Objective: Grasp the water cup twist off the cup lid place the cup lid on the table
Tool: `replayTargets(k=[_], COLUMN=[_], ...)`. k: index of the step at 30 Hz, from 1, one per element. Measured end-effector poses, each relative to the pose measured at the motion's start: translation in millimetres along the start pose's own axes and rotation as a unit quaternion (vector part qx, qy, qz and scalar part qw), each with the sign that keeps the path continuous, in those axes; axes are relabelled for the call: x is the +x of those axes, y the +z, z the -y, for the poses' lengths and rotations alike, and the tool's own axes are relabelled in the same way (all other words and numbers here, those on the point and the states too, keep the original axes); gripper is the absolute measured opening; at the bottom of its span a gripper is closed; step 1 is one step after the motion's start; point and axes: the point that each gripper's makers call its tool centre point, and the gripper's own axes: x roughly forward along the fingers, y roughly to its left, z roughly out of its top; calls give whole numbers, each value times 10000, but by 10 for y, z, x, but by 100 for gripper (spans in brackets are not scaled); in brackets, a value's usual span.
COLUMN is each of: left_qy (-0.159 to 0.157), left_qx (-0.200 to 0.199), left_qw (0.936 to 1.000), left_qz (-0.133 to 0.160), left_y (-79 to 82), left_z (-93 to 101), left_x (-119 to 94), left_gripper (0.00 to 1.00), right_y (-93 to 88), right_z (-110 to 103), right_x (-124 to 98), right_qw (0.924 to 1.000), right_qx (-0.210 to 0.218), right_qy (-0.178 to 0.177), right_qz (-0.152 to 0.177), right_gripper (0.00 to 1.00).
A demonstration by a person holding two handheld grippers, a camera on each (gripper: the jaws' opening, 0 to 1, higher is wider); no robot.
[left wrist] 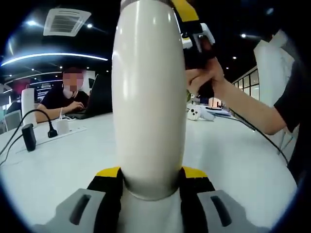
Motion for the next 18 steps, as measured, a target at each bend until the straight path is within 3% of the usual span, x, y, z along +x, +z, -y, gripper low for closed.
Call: replayTargets(k=[5, 11, 18], left_qy=[-3, -4, -84], left_qx=[0, 4, 21], left_qw=[10000, 10000, 10000], left_qz=[1, 1, -10], left_y=[0, 6, 7], left_z=[3, 17, 46], left_x=[-2, -4, 2], left_gripper=[48, 48, 51], right_y=[-7, -21, -81], right_z=[16, -19, 68], right_x=[21, 9, -190], right_qw=[9994, 9993, 9981], right_qx=[194, 192, -102], right_qy=[258, 257, -607], right_qz=[-141, -182, -30], right_gripper=[46, 47, 54])
